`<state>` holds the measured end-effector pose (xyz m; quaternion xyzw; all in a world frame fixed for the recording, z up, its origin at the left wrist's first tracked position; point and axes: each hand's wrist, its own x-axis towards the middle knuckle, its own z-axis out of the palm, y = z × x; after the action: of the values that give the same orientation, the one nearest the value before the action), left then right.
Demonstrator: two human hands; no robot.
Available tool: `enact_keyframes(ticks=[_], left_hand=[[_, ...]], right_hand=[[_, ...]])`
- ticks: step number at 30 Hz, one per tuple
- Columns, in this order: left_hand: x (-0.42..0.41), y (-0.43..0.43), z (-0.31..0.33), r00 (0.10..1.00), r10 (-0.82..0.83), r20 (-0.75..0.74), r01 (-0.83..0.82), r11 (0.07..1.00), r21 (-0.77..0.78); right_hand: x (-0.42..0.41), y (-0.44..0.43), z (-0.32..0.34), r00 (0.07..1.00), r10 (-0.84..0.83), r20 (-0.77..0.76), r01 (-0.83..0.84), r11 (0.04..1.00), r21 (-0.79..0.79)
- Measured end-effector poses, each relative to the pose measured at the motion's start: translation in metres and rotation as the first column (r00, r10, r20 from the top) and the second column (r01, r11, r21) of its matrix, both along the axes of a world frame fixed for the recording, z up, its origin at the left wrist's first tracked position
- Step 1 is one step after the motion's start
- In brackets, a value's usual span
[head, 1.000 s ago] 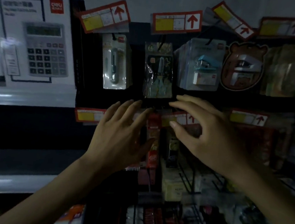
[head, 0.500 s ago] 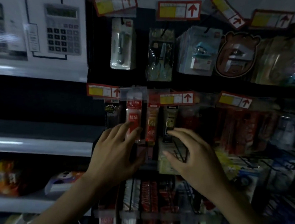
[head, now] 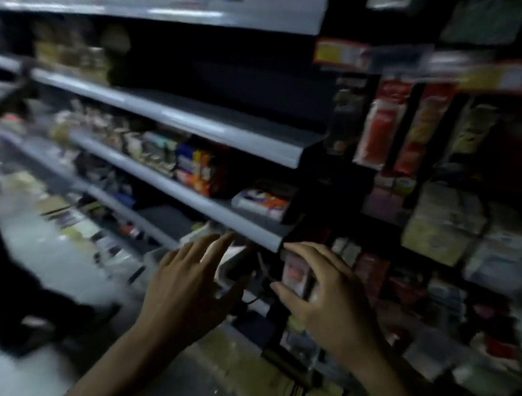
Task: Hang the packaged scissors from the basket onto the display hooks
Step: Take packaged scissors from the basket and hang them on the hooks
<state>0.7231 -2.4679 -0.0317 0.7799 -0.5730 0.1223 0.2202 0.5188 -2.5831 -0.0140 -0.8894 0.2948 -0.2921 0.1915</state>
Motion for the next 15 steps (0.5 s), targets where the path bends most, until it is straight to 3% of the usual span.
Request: enact_keyframes(ticks=[5, 10, 15], left_hand=[[0.04, 0.111, -0.039, 0.958, 0.28, -0.061, -0.274, 0.957, 0.093], [0.07, 0.216, -0.08, 0.851, 0.513, -0.111, -0.503, 0.857, 0.107], [0.091, 0.335, -0.134, 0.683, 0.707, -0.184, -0.682, 0.707, 0.187]], right_hand=[[0.079, 0.058, -0.046, 0.962, 0.265, -0.065, -0.261, 0.963, 0.074], [0.149, 0.118, -0.09, 0.887, 0.45, -0.105, -0.433, 0.889, 0.148], [0.227, 0.205, -0.13, 0.721, 0.652, -0.236, -0.624, 0.758, 0.187]])
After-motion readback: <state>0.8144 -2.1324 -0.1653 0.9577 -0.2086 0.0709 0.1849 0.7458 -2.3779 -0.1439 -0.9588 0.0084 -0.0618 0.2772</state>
